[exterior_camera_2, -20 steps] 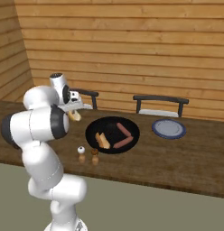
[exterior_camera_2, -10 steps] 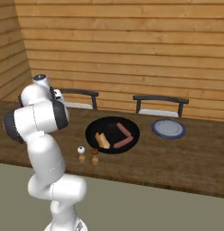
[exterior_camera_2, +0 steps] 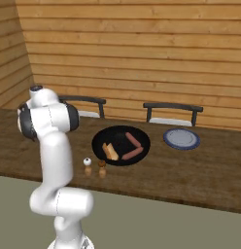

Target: Place one bun and one sausage from the bowl on each plate.

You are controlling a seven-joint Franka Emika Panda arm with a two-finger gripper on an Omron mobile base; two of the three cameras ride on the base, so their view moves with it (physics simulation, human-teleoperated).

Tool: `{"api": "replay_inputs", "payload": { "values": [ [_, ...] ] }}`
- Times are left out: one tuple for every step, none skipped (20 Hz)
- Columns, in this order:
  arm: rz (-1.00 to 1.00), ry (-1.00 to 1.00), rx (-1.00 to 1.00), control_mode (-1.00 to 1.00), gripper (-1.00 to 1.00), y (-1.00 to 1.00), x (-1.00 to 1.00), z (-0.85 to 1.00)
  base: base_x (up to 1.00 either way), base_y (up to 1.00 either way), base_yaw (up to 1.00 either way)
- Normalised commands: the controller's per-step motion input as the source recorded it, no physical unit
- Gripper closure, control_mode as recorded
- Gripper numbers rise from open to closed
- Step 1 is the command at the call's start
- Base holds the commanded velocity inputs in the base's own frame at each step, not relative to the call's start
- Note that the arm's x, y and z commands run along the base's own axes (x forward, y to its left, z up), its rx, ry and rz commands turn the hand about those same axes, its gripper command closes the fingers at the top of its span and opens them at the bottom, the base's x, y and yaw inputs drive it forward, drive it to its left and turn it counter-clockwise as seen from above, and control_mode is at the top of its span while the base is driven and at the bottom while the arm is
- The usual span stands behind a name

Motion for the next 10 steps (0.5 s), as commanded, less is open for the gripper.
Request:
{"api": "replay_inputs", "payload": {
  "values": [
    [0.0,0.0,0.0,-1.0,1.0,0.0,0.15,-0.7,0.0,0.0,0.0],
    [0.0,0.01,0.0,-1.0,1.0,0.0,0.16,-0.44,0.0,0.0,0.0],
    [0.0,0.0,0.0,-1.0,1.0,0.0,0.13,-0.43,0.0,0.0,0.0],
    [0.0,0.0,0.0,-1.0,1.0,0.0,0.08,-0.42,0.0,0.0,0.0],
    [0.0,0.0,0.0,-1.0,-1.0,0.02,0.16,-0.36,0.0,0.0,0.0],
    [0.0,0.0,0.0,-1.0,-1.0,0.06,0.05,-0.3,0.0,0.0,0.0],
    [0.0,0.0,0.0,-1.0,-1.0,0.0,0.01,-0.13,0.0,0.0,0.0],
    [0.0,0.0,0.0,-1.0,-1.0,0.0,0.0,0.0,0.0,0.0,0.0],
    [0.0,0.0,0.0,-1.0,-1.0,0.0,0.0,0.0,0.0,0.0,0.0],
    [0.0,0.0,0.0,-1.0,-1.0,0.0,0.0,0.0,0.0,0.0,0.0]
  ]
}}
